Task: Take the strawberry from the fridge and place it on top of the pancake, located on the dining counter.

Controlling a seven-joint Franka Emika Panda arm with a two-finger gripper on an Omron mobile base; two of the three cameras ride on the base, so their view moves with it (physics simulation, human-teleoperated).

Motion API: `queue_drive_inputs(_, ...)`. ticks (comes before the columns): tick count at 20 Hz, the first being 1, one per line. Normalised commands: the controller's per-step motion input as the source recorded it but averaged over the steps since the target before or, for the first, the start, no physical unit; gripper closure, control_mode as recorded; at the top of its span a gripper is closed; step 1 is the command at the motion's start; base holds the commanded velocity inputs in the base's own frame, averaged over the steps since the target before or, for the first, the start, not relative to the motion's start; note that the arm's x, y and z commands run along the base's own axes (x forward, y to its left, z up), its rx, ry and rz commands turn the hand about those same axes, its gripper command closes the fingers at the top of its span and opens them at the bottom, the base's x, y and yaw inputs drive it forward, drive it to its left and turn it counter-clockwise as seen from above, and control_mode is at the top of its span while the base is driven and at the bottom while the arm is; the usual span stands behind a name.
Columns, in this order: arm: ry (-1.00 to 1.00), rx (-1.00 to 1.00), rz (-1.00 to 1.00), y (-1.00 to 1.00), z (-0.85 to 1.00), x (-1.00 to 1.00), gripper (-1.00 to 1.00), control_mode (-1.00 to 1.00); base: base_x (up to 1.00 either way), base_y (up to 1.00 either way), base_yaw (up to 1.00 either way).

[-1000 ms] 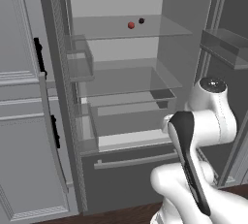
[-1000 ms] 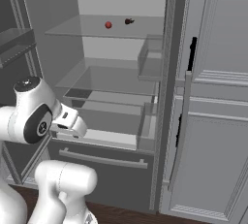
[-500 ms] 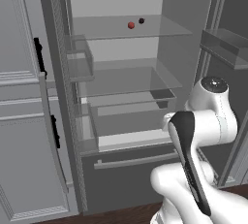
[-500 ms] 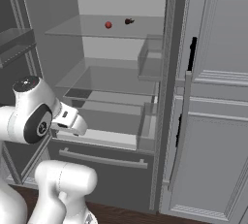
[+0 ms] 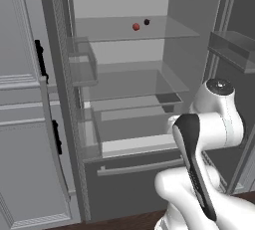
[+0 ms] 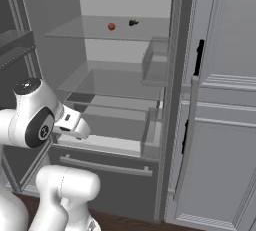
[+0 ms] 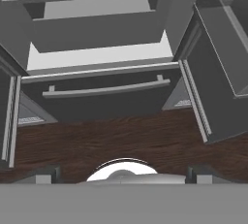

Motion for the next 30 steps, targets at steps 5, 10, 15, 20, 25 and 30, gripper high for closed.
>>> queue_drive_inputs(5,0.00,0.00,0.00,0.00,0.00,0.00,-1.00,1.00,0.64,0.07,0.00)
queue_drive_inputs(10,0.00,0.00,0.00,0.00,0.00,0.00,-1.00,1.00,0.66,0.01,0.00)
queue_drive_inputs(15,0.00,0.00,0.00,0.00,0.00,0.00,-1.00,1.00,0.60,0.00,0.00)
queue_drive_inputs(20,0.00,0.00,0.00,0.00,0.00,0.00,-1.00,1.00,0.47,0.02,0.00)
queue_drive_inputs(25,0.00,0.00,0.00,0.00,0.00,0.00,-1.00,1.00,0.54,0.05,0.00)
queue_drive_inputs(30,0.00,0.00,0.00,0.00,0.00,0.00,-1.00,1.00,0.42,0.00,0.00)
